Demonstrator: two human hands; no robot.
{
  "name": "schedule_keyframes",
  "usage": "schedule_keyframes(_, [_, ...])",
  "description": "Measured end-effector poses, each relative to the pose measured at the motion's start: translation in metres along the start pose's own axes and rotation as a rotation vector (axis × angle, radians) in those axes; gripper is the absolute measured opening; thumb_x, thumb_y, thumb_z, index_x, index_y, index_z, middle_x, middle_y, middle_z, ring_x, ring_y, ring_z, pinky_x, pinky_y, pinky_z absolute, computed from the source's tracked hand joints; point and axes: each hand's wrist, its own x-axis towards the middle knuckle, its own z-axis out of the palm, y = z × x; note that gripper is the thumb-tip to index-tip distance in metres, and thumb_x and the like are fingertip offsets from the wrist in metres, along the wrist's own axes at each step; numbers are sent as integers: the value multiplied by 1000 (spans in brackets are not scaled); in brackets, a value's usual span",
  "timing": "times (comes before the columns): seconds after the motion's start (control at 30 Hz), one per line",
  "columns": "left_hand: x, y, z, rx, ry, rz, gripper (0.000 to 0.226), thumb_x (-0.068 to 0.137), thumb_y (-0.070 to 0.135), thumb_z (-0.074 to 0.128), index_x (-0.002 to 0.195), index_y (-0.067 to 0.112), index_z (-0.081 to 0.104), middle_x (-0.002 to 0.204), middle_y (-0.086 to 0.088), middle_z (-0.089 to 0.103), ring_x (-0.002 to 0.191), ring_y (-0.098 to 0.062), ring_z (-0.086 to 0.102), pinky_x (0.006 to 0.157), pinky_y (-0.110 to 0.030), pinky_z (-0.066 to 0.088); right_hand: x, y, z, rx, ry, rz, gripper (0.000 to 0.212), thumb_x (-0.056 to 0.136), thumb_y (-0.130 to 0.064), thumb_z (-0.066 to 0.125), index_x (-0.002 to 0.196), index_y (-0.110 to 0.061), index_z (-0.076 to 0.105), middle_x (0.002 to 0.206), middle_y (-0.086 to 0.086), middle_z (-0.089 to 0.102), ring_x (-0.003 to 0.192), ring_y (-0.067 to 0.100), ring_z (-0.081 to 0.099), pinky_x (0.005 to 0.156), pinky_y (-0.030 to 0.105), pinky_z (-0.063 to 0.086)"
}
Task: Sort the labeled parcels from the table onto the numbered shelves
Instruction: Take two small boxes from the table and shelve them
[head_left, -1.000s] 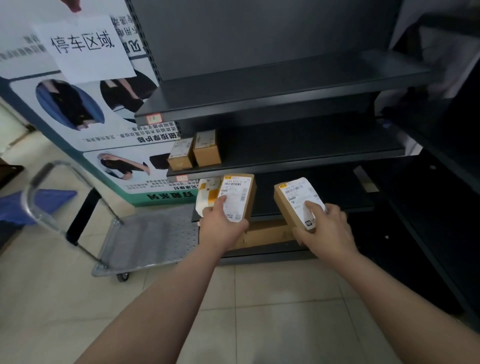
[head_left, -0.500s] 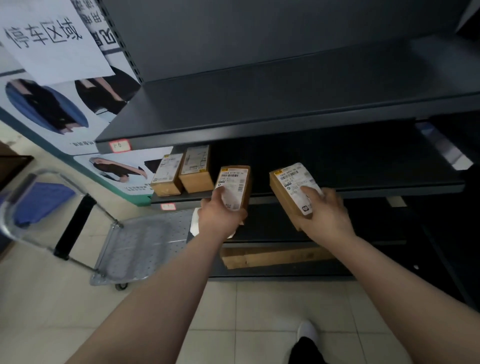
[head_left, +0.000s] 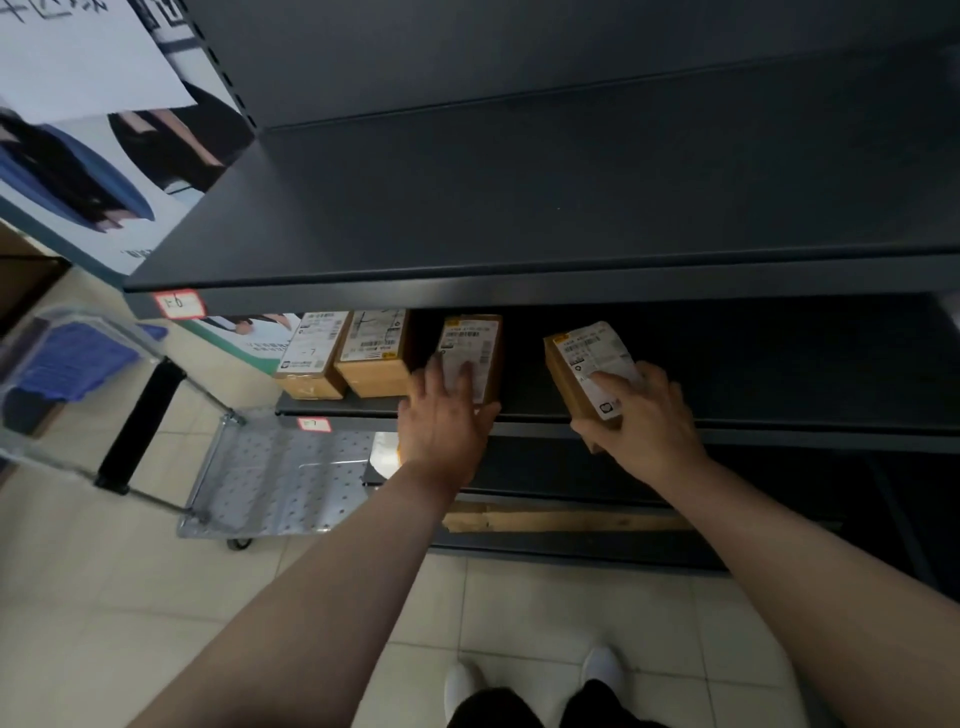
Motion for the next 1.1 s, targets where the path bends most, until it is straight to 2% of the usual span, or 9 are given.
schedule_keyframes(0.1, [-5,-5,-1,115,-17,245,61,97,36,47,151,21,24,155,-8,28,138,-29,31,109,-43,34,4,-3,-1,29,-84,-35,83,82,-55,65,151,-31,24,156,7,3,139,32,16,112,44,27])
schedule_keyframes(0.17, [-5,-6,2,141,-91,250,71,93,26,53,154,17,16,157,-9,23,139,-29,28,111,-42,32,0,-4,2,-48,-31,-96,80,82,-46,69,149,-27,30,155,8,10,136,32,21,109,44,31])
schedule_keyframes(0.27, [10,-5,1,154,-137,201,80,91,22,58,155,15,10,159,-11,17,141,-31,25,112,-43,32,-4,-7,8,-148,100,-154,63,82,-32,72,140,-26,48,146,9,37,126,31,36,100,44,38])
schedule_keyframes(0.4, [26,2,-2,137,-196,157,87,88,20,61,155,13,7,159,-12,17,141,-33,25,112,-45,34,3,-16,9,-188,95,-210,55,89,-24,64,141,-27,46,145,3,43,126,26,40,100,39,39])
schedule_keyframes(0.47, [29,1,-1,120,-208,145,88,87,19,62,155,11,5,159,-12,16,141,-33,24,112,-46,35,9,-21,14,-164,75,-230,56,90,-14,60,143,-24,43,151,3,38,135,25,35,108,39,35])
schedule_keyframes(0.57, [30,-6,1,123,-229,179,87,88,19,61,155,11,6,162,-12,9,144,-33,19,114,-44,32,16,-29,22,-152,17,-237,66,90,-6,57,148,-24,31,159,3,22,146,22,17,118,36,19])
schedule_keyframes(0.77, [28,-9,-2,108,-277,203,89,90,18,60,156,14,0,163,-10,0,147,-33,11,115,-46,30,33,-48,22,-165,-130,-205,83,92,-3,53,154,-27,3,161,-1,-9,148,18,-8,121,37,7])
schedule_keyframes(0.97, [29,-10,-3,143,-301,208,89,92,19,57,156,13,-5,163,-11,-4,148,-32,9,115,-45,29,45,-65,29,-215,-184,-181,89,92,-7,54,153,-29,-8,160,-1,-18,147,19,-15,118,36,5])
schedule_keyframes(1.1, [29,-9,-5,116,-304,202,88,92,17,56,156,15,-4,163,-10,-3,148,-31,8,115,-45,30,45,-64,26,-270,-184,-196,93,91,-11,56,152,-30,-12,160,0,-20,147,19,-16,117,36,-5])
